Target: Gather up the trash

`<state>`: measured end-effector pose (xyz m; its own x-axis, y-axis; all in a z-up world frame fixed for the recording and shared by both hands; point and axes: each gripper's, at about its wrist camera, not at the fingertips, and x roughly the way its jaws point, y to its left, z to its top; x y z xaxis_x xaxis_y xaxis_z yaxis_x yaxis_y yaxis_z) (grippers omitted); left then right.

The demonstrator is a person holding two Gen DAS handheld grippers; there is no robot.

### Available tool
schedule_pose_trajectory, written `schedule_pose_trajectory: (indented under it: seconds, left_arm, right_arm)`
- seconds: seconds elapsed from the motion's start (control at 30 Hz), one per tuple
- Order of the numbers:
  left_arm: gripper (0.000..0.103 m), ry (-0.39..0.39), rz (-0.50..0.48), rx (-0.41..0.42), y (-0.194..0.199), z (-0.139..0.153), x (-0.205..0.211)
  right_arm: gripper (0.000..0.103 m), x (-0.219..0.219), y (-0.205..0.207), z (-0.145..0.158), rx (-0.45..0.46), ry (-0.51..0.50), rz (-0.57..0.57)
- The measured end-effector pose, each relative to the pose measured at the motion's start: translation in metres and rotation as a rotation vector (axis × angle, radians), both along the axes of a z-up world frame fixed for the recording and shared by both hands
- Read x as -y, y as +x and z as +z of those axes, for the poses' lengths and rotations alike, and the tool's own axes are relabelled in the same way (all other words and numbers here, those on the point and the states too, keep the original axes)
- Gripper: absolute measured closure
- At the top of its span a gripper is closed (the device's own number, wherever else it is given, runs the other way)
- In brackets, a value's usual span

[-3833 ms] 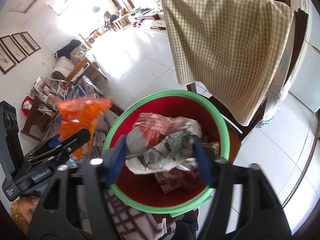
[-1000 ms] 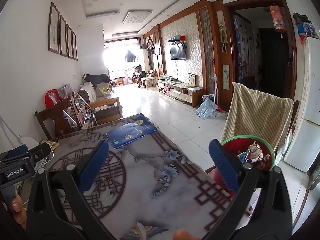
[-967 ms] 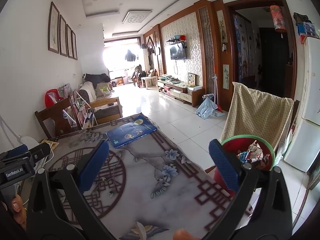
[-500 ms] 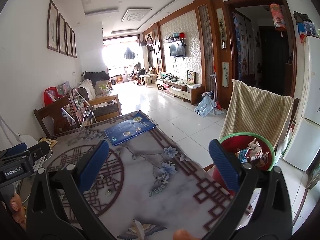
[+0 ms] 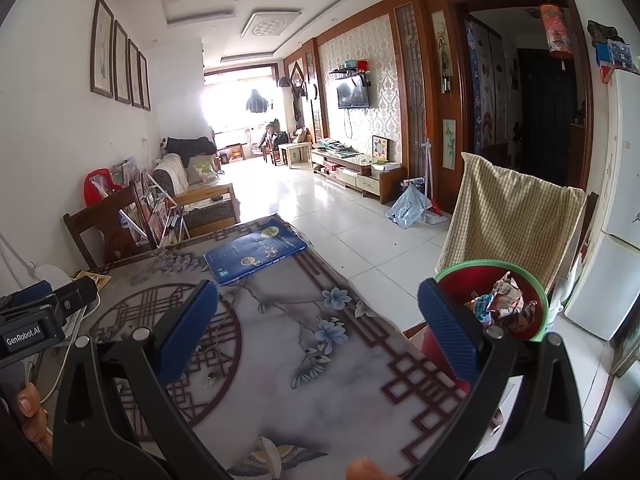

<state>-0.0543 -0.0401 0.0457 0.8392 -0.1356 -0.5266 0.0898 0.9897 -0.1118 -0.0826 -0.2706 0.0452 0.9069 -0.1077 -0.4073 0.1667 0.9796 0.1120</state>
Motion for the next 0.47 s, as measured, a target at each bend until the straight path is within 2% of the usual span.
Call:
schedule_pose_trajectory:
  seconds: [0.23, 0.3, 0.47]
  left_arm:
    - [0.008, 0.007, 0.002, -0.02, 0.012, -0.005, 0.009]
    - [0.008, 0.012, 0.03, -0.035, 0.018, -0.009, 0.009]
    - [0.008, -0.021, 0.099, -0.113, 0.035, -0.023, 0.004]
  right_arm:
    - [0.004, 0.007, 0.012, -0.008, -0.034, 0.003, 0.016]
    - [0.004, 0.009, 0.02, -0.013, -0.051, 0.0, 0.033]
    - [0.004, 0.014, 0.067, -0.05, -0.167, -0.035, 0.128]
